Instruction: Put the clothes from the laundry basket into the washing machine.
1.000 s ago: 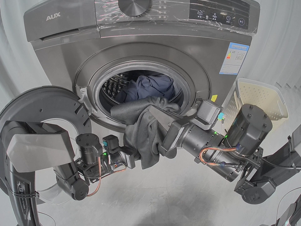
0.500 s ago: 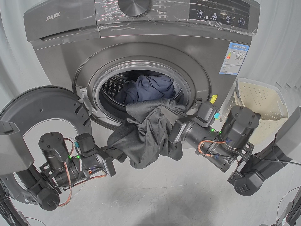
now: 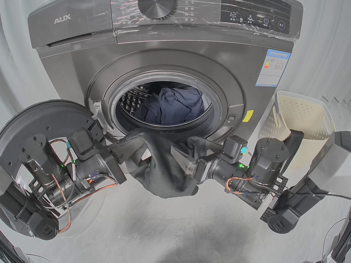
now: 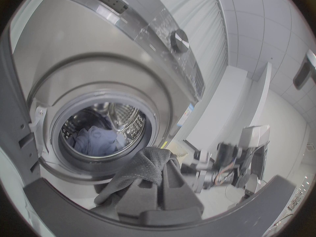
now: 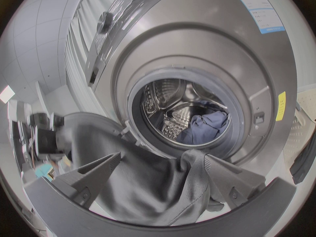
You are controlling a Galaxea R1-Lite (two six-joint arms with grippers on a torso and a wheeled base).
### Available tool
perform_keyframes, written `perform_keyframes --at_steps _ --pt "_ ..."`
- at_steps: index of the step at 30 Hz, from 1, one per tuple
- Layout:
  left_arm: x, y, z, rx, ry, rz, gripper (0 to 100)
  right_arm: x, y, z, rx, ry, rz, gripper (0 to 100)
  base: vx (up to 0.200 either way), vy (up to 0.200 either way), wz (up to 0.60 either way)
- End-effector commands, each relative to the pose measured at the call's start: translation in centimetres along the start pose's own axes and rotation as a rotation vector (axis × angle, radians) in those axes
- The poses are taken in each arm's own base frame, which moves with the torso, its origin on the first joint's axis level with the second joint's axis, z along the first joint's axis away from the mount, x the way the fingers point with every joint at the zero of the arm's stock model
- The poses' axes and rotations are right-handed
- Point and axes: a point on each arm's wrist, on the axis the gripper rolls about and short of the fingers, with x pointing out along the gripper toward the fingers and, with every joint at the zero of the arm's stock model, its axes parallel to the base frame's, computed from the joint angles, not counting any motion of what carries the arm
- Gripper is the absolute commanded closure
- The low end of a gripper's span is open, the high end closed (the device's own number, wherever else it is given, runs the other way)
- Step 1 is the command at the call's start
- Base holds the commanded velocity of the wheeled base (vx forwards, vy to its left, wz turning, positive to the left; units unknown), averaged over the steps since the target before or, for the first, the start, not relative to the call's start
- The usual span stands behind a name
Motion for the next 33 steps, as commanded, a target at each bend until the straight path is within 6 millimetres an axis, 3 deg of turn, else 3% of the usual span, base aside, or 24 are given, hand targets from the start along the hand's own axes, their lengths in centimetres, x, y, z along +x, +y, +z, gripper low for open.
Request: perform_keyframes --at_steps 1,13,22,27,33 --pt "0.4 -0.6 1.6 0.002 -0.065 -0.026 100 -0.6 -0.1 -2.2 -0.020 0.084 -0.005 0 0.000 0.000 0.00" --pt "3.8 1.6 0.3 0.000 -0.104 0.135 100 -1.1 -0.1 -2.1 -0.049 0.087 -0.003 0 0.000 0.000 0.00" --pt "4.4 1.7 0.8 -0.004 -0.103 0.211 100 -1.2 1.5 -2.4 -0.063 0.083 0.056 0 0.000 0.000 0.00" --pt "5.0 1.7 1.1 0.008 -0.129 0.225 100 -1.3 2.9 -3.2 -0.063 0.099 0.102 0 0.000 0.000 0.00" --pt "5.5 1.6 1.4 0.010 -0.160 0.259 100 -0.2 2.8 -5.2 -0.067 0.130 0.098 0 0.000 0.000 0.00"
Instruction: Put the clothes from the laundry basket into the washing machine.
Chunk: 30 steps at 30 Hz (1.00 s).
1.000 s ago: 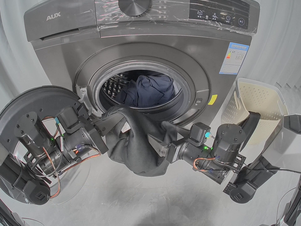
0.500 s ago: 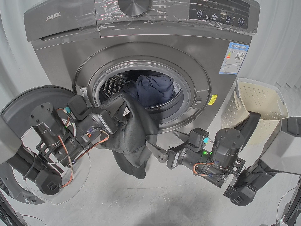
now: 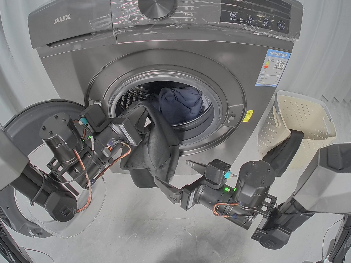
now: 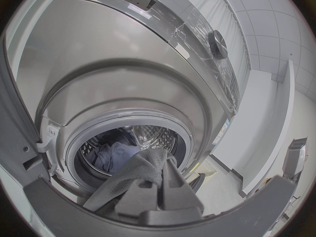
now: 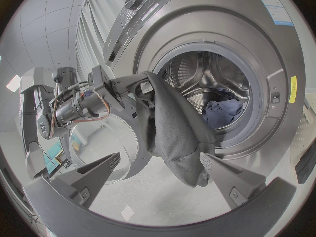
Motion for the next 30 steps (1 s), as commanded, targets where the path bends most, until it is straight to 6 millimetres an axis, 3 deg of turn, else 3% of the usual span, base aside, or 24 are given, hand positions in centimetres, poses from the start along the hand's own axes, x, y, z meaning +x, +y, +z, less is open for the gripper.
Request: perform_keyframes --at_steps 1,19,20,30 --pt "0.2 -0.3 0.0 -0.002 -0.008 -0.007 100 1.7 -0.1 -1.9 -0.001 0.018 0.001 0 0.000 0.000 0.00" --pt "0.1 -0.7 0.3 -0.005 -0.017 -0.016 100 7.6 -1.9 -2.7 -0.009 -0.092 -0.031 0 0.000 0.000 0.00" --pt "0.1 -0.7 0.3 -0.005 -0.017 -0.016 100 7.6 -1.9 -2.7 -0.009 -0.092 -0.031 100 0.000 0.000 0.00" --pt "0.2 -0.5 0.1 -0.008 -0.011 -0.013 100 7.4 -2.4 -0.9 -0.001 -0.147 -0.050 100 0.000 0.000 0.00"
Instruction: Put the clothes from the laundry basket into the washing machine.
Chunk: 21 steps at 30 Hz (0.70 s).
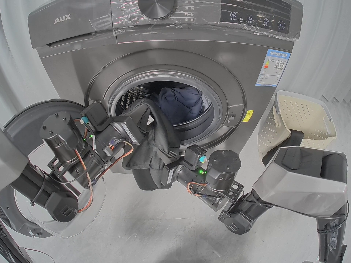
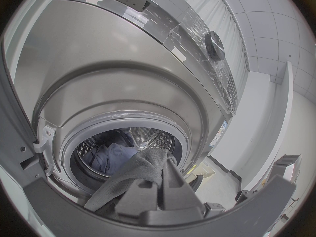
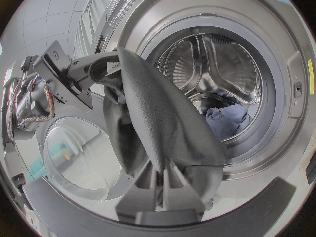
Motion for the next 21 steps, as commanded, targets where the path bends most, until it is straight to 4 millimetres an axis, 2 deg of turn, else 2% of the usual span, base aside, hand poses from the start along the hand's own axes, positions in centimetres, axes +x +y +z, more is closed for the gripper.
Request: perform_keyframes --at_steps 1,8,13,16,19,20,21 --pt "0.0 0.2 -0.1 -0.002 0.003 0.005 100 -1.1 -0.3 1.9 0.003 -0.018 -0.011 100 0.000 0.000 0.00" --pt "0.0 0.5 -0.2 0.000 0.006 0.014 100 -4.8 -1.7 4.9 -0.007 -0.004 -0.058 100 0.000 0.000 0.00" --pt "-0.1 0.6 -0.3 -0.001 0.015 0.013 100 -6.4 -3.2 6.6 -0.016 -0.022 -0.097 100 0.000 0.000 0.00" --pt "-0.2 0.6 -0.4 -0.003 0.023 0.010 100 -6.7 -3.1 7.3 -0.016 -0.035 -0.094 100 0.000 0.000 0.00" --pt "-0.7 0.6 -0.9 -0.005 0.055 0.001 100 -7.2 -2.3 8.8 -0.013 -0.072 -0.072 100 0.000 0.000 0.00" --pt "-0.8 0.6 -1.1 -0.008 0.066 -0.008 0 -7.3 -2.1 9.2 -0.012 -0.082 -0.069 100 0.000 0.000 0.00" --pt "-0.9 0.6 -1.1 -0.008 0.070 -0.018 0 -7.5 -2.0 9.5 -0.012 -0.091 -0.064 100 0.000 0.000 0.00"
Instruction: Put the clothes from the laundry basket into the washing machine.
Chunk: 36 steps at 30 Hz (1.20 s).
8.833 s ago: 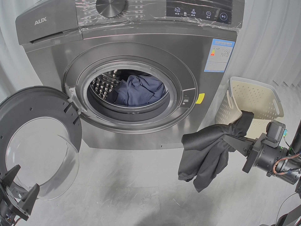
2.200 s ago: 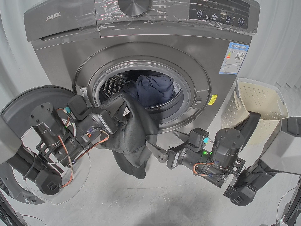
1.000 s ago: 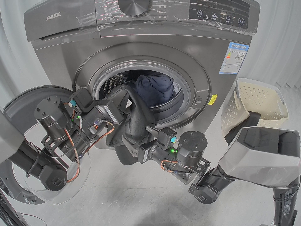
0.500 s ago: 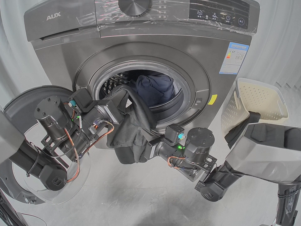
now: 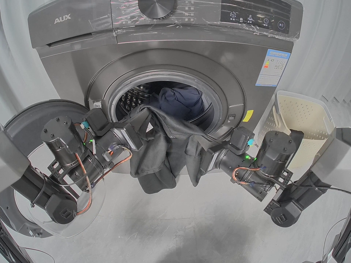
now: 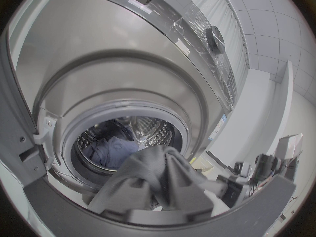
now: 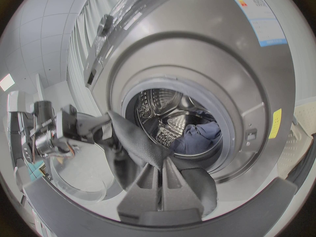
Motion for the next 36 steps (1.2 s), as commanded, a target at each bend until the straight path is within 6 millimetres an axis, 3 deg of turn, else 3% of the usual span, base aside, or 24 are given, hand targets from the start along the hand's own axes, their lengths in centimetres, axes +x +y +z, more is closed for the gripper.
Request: perform_keyframes --at_steps 1,8,10,11,24,30,36 --pt "-0.4 0.0 -0.3 -0.005 0.026 -0.021 0 -1.0 0.7 2.9 0.006 -0.072 0.020 100 0.000 0.000 0.00" --pt "-1.1 0.3 -1.3 -0.011 0.070 -0.007 0 -2.5 1.2 6.3 0.013 -0.164 0.036 100 0.000 0.000 0.00" --pt "-1.1 0.3 -1.3 -0.011 0.070 -0.007 0 -2.5 1.2 6.3 0.013 -0.165 0.037 100 0.000 0.000 0.00" --pt "-1.3 0.6 -2.4 -0.013 0.108 0.004 0 -2.7 1.5 7.3 0.016 -0.197 0.047 100 0.000 0.000 0.00" --pt "-1.9 3.0 -9.5 -0.028 0.320 0.048 0 -2.7 2.6 8.6 0.028 -0.248 0.084 100 0.000 0.000 0.00" --pt "-1.4 3.6 -11.4 -0.024 0.362 0.059 0 -2.5 2.6 8.9 0.028 -0.259 0.084 100 0.000 0.000 0.00" --pt "-1.7 3.2 -11.7 -0.012 0.385 0.025 0 -2.3 2.6 8.8 0.029 -0.258 0.081 100 0.000 0.000 0.00"
